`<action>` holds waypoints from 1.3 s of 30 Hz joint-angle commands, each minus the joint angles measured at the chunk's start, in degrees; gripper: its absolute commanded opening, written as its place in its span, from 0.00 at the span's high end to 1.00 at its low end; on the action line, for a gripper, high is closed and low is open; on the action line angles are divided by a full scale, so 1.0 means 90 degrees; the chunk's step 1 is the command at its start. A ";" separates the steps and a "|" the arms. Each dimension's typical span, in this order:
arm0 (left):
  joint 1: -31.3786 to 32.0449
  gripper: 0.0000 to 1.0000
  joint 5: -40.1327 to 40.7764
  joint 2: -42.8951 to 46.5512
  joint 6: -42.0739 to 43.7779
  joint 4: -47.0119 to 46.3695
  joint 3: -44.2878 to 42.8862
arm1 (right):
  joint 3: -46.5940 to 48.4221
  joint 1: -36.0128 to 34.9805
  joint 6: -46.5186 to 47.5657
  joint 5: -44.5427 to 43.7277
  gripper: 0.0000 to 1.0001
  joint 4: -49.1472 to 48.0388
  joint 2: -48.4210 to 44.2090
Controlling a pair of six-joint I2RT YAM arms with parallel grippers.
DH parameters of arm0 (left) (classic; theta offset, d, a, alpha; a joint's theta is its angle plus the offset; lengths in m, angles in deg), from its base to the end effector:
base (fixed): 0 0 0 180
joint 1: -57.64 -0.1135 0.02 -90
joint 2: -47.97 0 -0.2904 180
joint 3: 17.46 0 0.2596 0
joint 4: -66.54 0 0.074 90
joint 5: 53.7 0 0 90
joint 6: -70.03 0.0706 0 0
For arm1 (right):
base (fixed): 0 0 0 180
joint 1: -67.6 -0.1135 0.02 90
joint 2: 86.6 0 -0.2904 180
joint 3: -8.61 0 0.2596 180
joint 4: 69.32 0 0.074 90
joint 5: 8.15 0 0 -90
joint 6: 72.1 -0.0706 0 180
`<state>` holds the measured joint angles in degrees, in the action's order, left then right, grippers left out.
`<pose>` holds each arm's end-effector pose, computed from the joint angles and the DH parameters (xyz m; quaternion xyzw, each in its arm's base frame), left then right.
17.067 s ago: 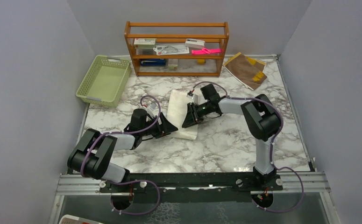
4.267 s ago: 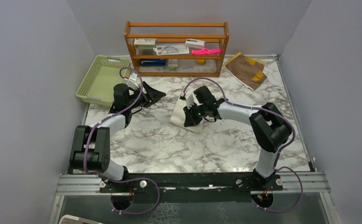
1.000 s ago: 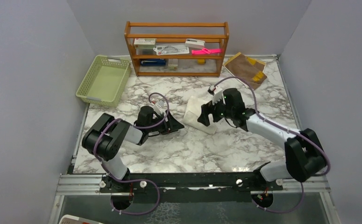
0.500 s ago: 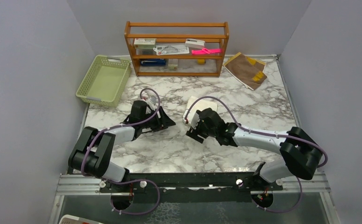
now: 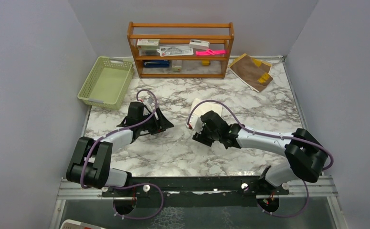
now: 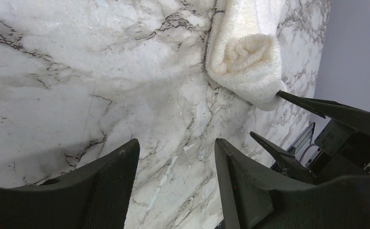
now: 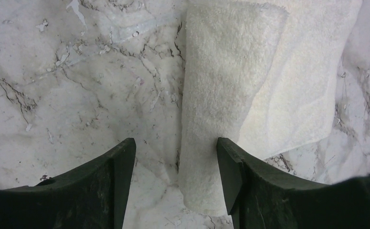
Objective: Roll the towels
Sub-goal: Roll the towel at the center of the board.
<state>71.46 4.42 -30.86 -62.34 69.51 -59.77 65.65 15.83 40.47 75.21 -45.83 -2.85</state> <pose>0.2589 -0.1021 0.1587 -0.1009 0.8717 -0.4123 0.2449 0.1998 0.2405 0.1748 -0.5514 0.7599 0.0330 0.3426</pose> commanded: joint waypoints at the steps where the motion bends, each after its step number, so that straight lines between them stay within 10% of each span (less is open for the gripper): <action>1: -0.0052 0.38 -0.0148 -0.0012 0.0137 0.0100 -0.0194 | 0.0274 -0.0039 -0.0298 -0.0078 0.39 0.0630 -0.0319; 39: -0.0101 0.38 -0.0179 -0.0032 0.0224 0.0252 -0.0230 | 0.1228 0.0275 -0.0067 -0.0645 0.35 0.0594 0.1572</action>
<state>70.85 3.94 -31.67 -61.35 71.85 -60.40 74.55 16.64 38.92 66.73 -38.81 8.36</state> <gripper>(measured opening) 0.618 0.656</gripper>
